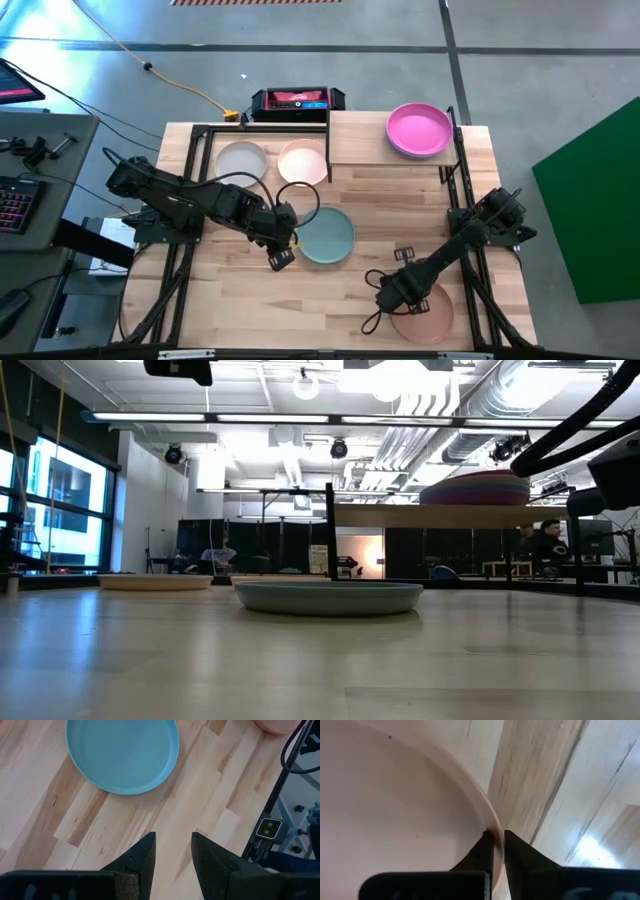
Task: Place and stack plates onto a shelf
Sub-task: Put the brown plate on the shelf
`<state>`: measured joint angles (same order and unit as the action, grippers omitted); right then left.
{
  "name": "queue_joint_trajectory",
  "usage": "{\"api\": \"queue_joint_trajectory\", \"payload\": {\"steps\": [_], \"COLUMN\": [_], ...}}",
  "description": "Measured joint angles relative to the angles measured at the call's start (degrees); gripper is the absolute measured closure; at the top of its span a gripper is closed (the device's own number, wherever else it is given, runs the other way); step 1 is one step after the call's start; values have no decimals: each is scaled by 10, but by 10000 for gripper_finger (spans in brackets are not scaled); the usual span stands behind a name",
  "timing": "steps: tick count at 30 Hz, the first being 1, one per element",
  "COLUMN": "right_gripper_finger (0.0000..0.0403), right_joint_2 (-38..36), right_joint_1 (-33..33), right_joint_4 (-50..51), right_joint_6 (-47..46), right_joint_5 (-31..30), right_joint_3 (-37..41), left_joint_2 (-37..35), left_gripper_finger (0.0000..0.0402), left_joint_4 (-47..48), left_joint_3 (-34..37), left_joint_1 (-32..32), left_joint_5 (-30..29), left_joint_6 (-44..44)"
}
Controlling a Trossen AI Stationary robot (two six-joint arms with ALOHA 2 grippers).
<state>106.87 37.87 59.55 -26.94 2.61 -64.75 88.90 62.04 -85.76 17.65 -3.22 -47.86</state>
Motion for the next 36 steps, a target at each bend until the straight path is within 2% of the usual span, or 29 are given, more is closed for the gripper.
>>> {"api": "queue_joint_trajectory", "payload": {"steps": [7, 18, 36], "right_gripper_finger": [401, 402, 403], "right_joint_2": [-5, -89, -211], "right_joint_1": [0, -10, -17], "right_joint_4": [24, 44, 65], "right_joint_6": [1, -46, -138], "right_joint_5": [16, 18, -43], "right_joint_3": [0, 0, 0], "left_joint_2": [0, 0, 0], "left_gripper_finger": [287, 287, 287], "left_joint_4": [0, -3, -4], "left_joint_3": [0, 0, 0], "left_joint_1": [0, 0, 0], "left_joint_5": [0, 0, 0], "left_joint_6": [-1, -1, -1]}}
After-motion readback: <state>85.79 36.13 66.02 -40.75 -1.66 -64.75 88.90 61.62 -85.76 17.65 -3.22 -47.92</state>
